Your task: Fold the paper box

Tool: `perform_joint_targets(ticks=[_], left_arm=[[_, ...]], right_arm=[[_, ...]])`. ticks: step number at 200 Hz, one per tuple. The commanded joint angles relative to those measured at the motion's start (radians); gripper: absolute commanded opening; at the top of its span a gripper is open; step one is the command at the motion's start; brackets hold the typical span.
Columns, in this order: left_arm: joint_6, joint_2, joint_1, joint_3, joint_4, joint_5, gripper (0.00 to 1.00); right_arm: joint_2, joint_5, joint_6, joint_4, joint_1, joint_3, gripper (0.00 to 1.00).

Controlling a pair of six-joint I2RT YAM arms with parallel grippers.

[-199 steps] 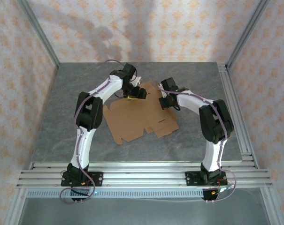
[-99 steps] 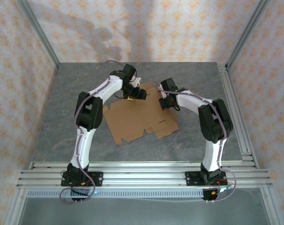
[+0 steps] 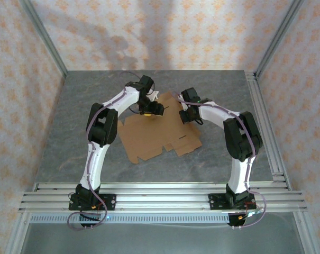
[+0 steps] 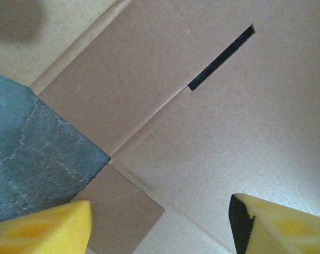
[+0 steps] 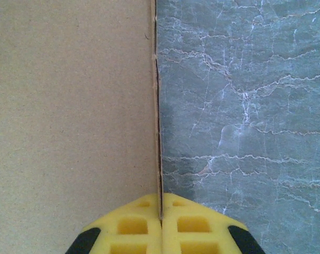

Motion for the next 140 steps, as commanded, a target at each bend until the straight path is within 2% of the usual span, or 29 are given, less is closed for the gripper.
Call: perform_joint_targets(ticks=[1,39,56,85,140], left_arm=[[0.0,0.009,-0.007,-0.004,-0.046,-0.017,0.69],[-0.021,-0.059,-0.005,-0.027,0.006,-0.042,0.71],[-0.06,-0.123,-0.001,-0.061,0.072,-0.09,0.72],[-0.143,-0.199,0.011,-0.078,0.164,-0.094,0.77],[-0.287,-0.173,-0.003,0.081,0.161,-0.096,0.85]], right_arm=[[0.015,0.018,0.015,-0.018,-0.002,0.034,0.0],[-0.002,0.023,0.012,-0.009,-0.001,0.029,0.0],[-0.017,0.016,0.001,0.017,-0.001,0.01,0.0],[-0.041,0.003,-0.016,0.058,-0.002,-0.019,0.0],[-0.123,-0.034,-0.056,0.231,0.006,-0.119,0.0]])
